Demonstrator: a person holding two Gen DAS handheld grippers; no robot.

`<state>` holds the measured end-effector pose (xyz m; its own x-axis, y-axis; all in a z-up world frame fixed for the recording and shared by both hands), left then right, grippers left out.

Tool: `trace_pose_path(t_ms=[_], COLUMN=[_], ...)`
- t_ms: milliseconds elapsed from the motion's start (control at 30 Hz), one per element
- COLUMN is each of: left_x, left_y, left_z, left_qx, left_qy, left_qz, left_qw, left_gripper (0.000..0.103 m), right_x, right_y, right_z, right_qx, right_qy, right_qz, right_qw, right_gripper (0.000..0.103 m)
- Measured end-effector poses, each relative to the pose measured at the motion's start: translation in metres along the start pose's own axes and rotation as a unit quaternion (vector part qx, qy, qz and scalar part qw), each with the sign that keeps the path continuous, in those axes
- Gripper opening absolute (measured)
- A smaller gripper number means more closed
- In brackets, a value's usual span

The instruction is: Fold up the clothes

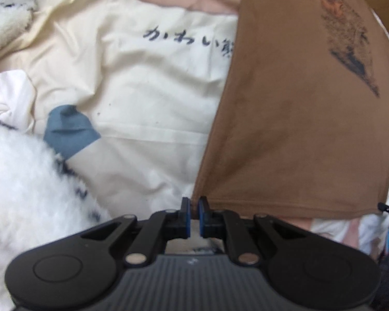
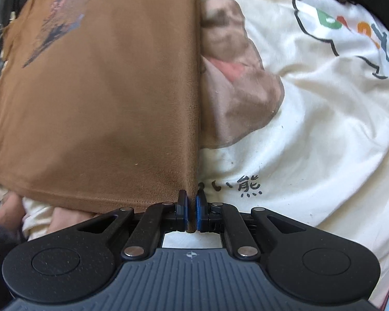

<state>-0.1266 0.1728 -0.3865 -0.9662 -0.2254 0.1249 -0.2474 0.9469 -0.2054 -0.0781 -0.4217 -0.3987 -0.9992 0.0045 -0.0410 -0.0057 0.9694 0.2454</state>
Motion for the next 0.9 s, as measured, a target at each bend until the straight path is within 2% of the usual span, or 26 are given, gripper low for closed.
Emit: trace_pose_path(t_ms=[167, 233, 333, 400, 500, 600, 800, 900], left_x=[-0.002, -0.002, -0.007, -0.019, -0.045, -0.068, -0.102, -0.127], left_y=[0.003, -0.001, -0.003, -0.005, -0.015, -0.032, -0.07, -0.084], left_z=[0.028, 0.024, 0.007, -0.012, -0.038, -0.054, -0.06, -0.055], left_qx=[-0.017, -0.03, -0.058, -0.082, -0.085, -0.093, -0.066, -0.06], left_qy=[0.013, 0.018, 0.03, 0.009, -0.035, -0.076, -0.117, -0.138], left_qz=[-0.018, -0.006, 0.003, 0.018, 0.041, 0.081, 0.119, 0.131], left_qw=[0.9996, 0.9994, 0.9978, 0.9964, 0.995, 0.9894, 0.9838, 0.9799], left_gripper=[0.009, 0.015, 0.016, 0.017, 0.019, 0.019, 0.019, 0.019], right_x=[-0.001, 0.002, 0.002, 0.0, -0.011, -0.024, -0.067, -0.086], right_y=[0.004, 0.0, -0.003, 0.0, 0.006, 0.015, 0.024, 0.032], right_z=[0.01, 0.003, -0.016, -0.029, -0.044, -0.052, -0.054, -0.051], right_qx=[0.031, 0.044, 0.056, 0.065, 0.056, 0.045, 0.029, 0.021], right_qy=[-0.004, -0.002, -0.014, -0.025, -0.052, -0.08, -0.119, -0.143], right_qz=[-0.01, -0.006, -0.005, -0.012, -0.011, -0.021, -0.031, -0.035], right_qw=[0.999, 0.999, 0.998, 0.997, 0.997, 0.996, 0.992, 0.989], right_gripper=[0.008, 0.018, 0.021, 0.021, 0.021, 0.021, 0.021, 0.028])
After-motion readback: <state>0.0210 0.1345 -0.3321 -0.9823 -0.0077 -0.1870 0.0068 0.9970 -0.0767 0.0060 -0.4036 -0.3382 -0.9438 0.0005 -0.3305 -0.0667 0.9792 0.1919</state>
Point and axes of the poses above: each gripper's, at about its wrist camera, not at the fingertips, and z roughly the way its jaws point, y to its left, x to its underside, the point moved 7 cm from there along z, roughly the way its jaws point, and after that the axes turned 2 degrees about z, right-handed, at the moved point
